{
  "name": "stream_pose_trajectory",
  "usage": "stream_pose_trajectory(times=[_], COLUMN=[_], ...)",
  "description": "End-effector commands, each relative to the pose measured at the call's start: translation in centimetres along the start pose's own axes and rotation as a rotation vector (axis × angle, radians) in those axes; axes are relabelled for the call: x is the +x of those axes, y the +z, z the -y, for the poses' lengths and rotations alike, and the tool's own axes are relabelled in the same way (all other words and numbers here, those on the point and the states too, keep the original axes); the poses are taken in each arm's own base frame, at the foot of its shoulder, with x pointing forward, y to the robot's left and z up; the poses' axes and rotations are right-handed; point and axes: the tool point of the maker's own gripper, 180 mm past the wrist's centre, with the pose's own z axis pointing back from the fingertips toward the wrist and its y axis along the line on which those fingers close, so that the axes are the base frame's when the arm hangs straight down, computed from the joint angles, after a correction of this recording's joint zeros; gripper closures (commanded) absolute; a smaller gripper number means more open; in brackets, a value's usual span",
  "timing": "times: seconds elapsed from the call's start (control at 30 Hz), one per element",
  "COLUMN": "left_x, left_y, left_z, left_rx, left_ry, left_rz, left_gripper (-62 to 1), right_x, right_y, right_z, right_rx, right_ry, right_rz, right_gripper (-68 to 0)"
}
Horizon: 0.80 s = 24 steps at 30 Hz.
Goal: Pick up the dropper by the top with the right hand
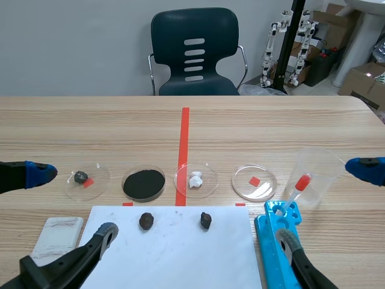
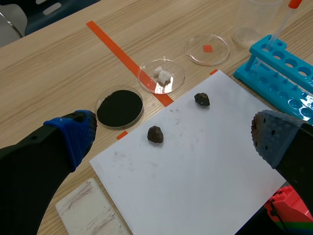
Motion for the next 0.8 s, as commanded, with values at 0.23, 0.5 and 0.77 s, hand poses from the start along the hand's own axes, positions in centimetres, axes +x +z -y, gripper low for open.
stream_pose_trajectory(times=[0.23, 0.5, 0.77], left_x=[0.98, 0.98, 0.98], left_y=[-0.04, -0.04, -0.04], left_z=[0.24, 0.24, 0.24], left_rx=[-0.004, -0.004, -0.004], left_ry=[0.006, 0.006, 0.006], left_rz=[0.036, 0.036, 0.036], left_gripper=[-62.3, -62.3, -62.3], right_x=[0.63, 0.48, -0.32], right_y=[-0.10, -0.10, 0.76], right_z=[0.23, 0.17, 0.72], right_rx=[-0.001, 0.002, -0.006], right_ry=[0.009, 0.013, 0.017], right_rz=[0.024, 0.016, 0.073], right_gripper=[-65.5, -65.5, -65.5])
